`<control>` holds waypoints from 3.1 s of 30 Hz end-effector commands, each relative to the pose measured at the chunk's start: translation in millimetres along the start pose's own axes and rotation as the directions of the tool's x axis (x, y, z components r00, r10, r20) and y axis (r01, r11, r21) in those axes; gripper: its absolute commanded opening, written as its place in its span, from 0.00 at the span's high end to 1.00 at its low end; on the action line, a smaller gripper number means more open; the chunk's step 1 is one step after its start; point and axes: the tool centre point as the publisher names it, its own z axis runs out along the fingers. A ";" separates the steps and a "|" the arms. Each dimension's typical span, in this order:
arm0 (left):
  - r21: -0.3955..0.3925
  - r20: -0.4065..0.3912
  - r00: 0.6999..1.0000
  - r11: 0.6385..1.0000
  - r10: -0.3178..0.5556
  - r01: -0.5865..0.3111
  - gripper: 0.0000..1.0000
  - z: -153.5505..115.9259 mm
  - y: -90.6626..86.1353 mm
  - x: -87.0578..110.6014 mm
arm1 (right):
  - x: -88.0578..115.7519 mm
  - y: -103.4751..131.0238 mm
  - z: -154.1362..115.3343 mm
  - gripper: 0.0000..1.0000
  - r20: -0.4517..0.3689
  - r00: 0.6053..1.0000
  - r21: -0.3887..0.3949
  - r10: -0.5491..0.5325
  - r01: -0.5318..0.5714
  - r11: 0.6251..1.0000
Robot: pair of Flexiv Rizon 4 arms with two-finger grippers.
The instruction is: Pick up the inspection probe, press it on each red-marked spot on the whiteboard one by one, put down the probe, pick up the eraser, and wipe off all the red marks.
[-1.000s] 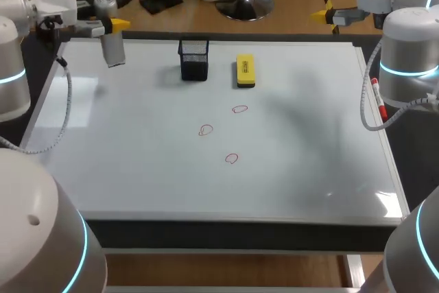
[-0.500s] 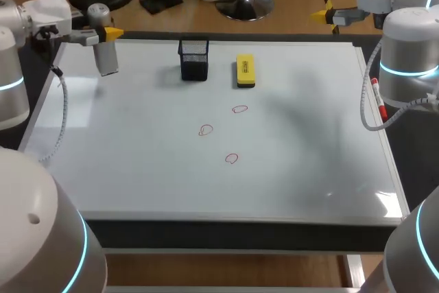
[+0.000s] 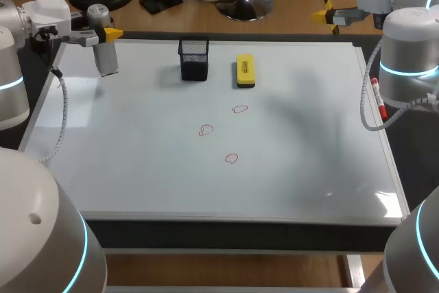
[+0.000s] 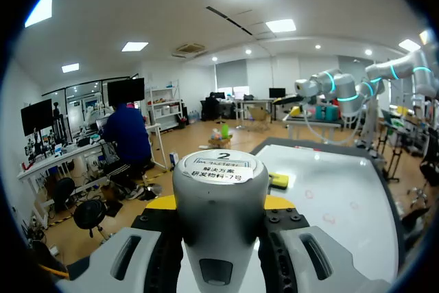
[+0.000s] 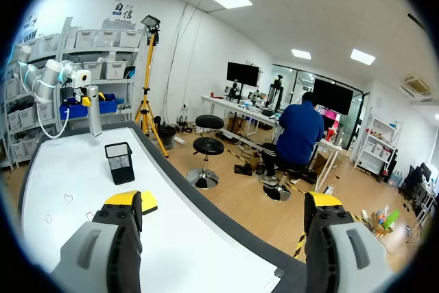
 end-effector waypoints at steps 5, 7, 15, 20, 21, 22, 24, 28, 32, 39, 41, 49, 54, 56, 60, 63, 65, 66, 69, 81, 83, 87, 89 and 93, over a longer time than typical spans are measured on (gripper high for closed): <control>0.000 0.000 1.000 1.000 0.001 -0.001 1.00 -0.2 -0.7 0.0 | 9.6 -4.2 10.8 0.00 -0.121 0.992 0.045 -0.039 0.045 0.998; 0.000 0.000 1.000 1.000 0.001 -0.001 1.00 -0.2 -0.7 0.0 | 17.0 -4.8 15.1 0.00 -0.177 0.979 0.104 -0.100 0.120 0.987; 0.000 0.000 1.000 1.000 0.001 -0.001 1.00 -0.2 -0.7 0.0 | 47.0 -7.2 29.9 0.00 -0.381 0.880 0.230 -0.282 0.386 0.893; 0.000 0.000 1.000 1.000 0.001 -0.001 1.00 -0.2 -0.7 0.0 | 66.6 -14.3 39.1 0.00 -0.551 0.750 0.272 -0.368 0.577 0.770; 0.000 0.000 1.000 1.000 0.001 -0.001 1.00 -0.2 -0.7 0.0 | 70.4 -15.3 40.7 0.00 -0.584 0.719 0.270 -0.377 0.610 0.745; 0.000 0.000 1.000 1.000 0.001 -0.001 1.00 -0.2 -0.7 0.0 | 74.0 -16.7 42.1 0.00 -0.615 0.685 0.274 -0.391 0.650 0.708; 0.000 0.000 1.000 1.000 0.001 -0.001 1.00 -0.2 -0.7 0.0 | 80.3 -18.9 45.5 0.00 -0.665 0.628 0.261 -0.405 0.703 0.662; 0.000 0.000 1.000 1.000 0.001 -0.001 1.00 -0.2 -0.7 0.0 | 91.9 -25.1 52.9 0.00 -0.760 0.490 0.222 -0.426 0.812 0.539; 0.000 0.000 1.000 1.000 0.001 -0.001 1.00 -0.2 -0.7 0.0 | 102.6 -33.1 60.3 0.00 -0.843 0.318 0.155 -0.433 0.916 0.370; 0.000 0.000 1.000 1.000 0.001 -0.001 1.00 -0.2 -0.7 0.0 | 116.9 -41.9 71.0 0.00 -0.901 0.122 0.035 -0.417 0.977 0.210; 0.000 0.000 1.000 1.000 0.001 -0.001 1.00 -0.2 -0.7 0.0 | 120.2 -45.3 73.3 0.00 -0.911 0.058 -0.005 -0.408 0.988 0.152; 0.000 0.000 1.000 1.000 0.001 -0.001 1.00 -0.2 -0.7 0.0 | 130.7 -56.6 72.1 0.00 -0.926 -0.156 -0.163 -0.343 0.987 -0.010; 0.000 0.000 1.000 1.000 0.001 -0.001 1.00 -0.2 -0.7 0.0 | 131.1 -56.3 70.1 0.00 -0.934 -0.131 -0.152 -0.333 0.988 0.039; 0.000 0.000 1.000 1.000 0.001 -0.001 1.00 -0.2 -0.7 0.0 | 131.1 -56.3 70.1 0.00 -0.934 -0.131 -0.152 -0.333 0.988 0.039; 0.000 0.000 1.000 1.000 0.001 -0.001 1.00 -0.2 -0.7 0.0 | 131.1 -56.3 70.1 0.00 -0.934 -0.131 -0.152 -0.333 0.988 0.039; 0.000 0.000 1.000 1.000 0.001 -0.001 1.00 -0.2 -0.7 0.0 | 131.1 -56.3 70.1 0.00 -0.934 -0.131 -0.152 -0.333 0.988 0.039; 0.000 0.000 1.000 1.000 0.001 -0.001 1.00 -0.2 -0.7 0.0 | 131.1 -56.3 70.1 0.00 -0.934 -0.131 -0.152 -0.333 0.988 0.039; 0.000 0.000 1.000 1.000 0.001 -0.001 1.00 -0.2 -0.7 0.0 | 131.1 -56.3 70.1 0.00 -0.934 -0.131 -0.152 -0.333 0.988 0.039; 0.000 0.000 1.000 1.000 0.001 -0.001 1.00 -0.2 -0.7 0.0 | 131.1 -56.3 70.1 0.00 -0.934 -0.131 -0.152 -0.333 0.988 0.039; 0.000 0.000 1.000 1.000 0.001 -0.001 1.00 -0.2 -0.7 0.0 | 168.2 -92.4 96.0 0.00 -0.856 -0.384 -0.423 -0.347 0.905 0.041; 0.000 0.000 1.000 1.000 0.001 -0.001 1.00 -0.2 -0.7 0.0 | 175.9 -97.3 99.6 0.00 -0.828 -0.441 -0.479 -0.347 0.878 0.026; 0.000 0.000 1.000 1.000 0.001 -0.001 1.00 -0.2 -0.7 0.0 | 186.6 -105.8 105.5 0.00 -0.797 -0.509 -0.542 -0.325 0.841 0.011; 0.000 0.000 1.000 1.000 0.001 -0.001 1.00 -0.2 -0.7 0.0 | 190.3 -109.2 108.1 0.00 -0.780 -0.542 -0.568 -0.314 0.823 -0.009; 0.000 0.000 1.000 1.000 0.001 -0.001 1.00 -0.2 -0.7 0.0 | 198.2 -113.5 112.8 0.00 -0.731 -0.599 -0.624 -0.327 0.781 -0.034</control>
